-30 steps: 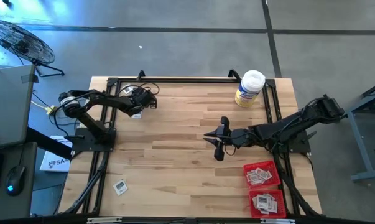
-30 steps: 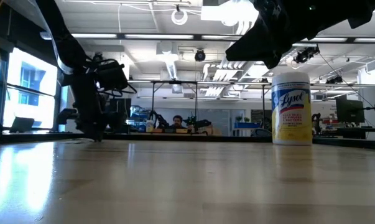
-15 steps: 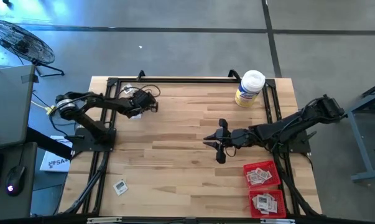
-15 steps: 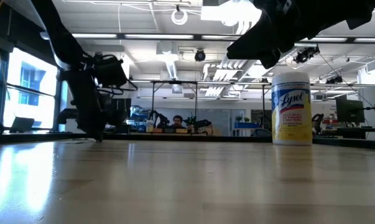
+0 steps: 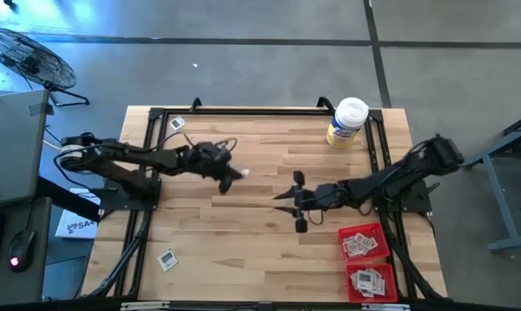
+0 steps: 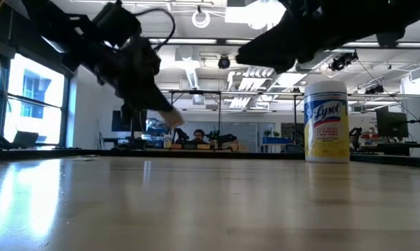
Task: Pick & Place First Aid Supplies
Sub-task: Put the white ointment pack into the top red bin
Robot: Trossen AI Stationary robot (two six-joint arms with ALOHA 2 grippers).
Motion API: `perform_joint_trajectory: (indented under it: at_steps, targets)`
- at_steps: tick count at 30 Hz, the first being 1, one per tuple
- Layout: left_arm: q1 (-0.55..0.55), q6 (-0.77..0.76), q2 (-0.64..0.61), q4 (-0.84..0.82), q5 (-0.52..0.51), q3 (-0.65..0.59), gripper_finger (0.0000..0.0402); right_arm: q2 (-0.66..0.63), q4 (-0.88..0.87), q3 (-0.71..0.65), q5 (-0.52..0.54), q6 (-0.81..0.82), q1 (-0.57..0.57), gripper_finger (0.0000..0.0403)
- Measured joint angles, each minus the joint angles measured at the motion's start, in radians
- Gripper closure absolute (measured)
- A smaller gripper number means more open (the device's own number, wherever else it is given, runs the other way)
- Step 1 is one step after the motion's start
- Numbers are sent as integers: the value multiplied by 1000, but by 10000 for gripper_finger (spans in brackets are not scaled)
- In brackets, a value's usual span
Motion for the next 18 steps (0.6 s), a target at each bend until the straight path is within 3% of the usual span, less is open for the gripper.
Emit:
perform_joint_trajectory:
  at_steps: [2, 7, 12, 18]
  targets:
    - [-51, 38, 7, 59, 87, 0, 397, 62, 86, 2, 9, -60, 2, 259]
    - [-174, 97, 20, 210, 178, 2, 397, 216, 166, 91, 84, -170, -2, 238]
    - [-255, 127, 21, 248, 152, 2, 397, 308, 89, 227, 163, -265, -2, 244]
    - [-267, 127, 21, 248, 113, 2, 397, 328, -119, 341, 82, -271, -3, 274]
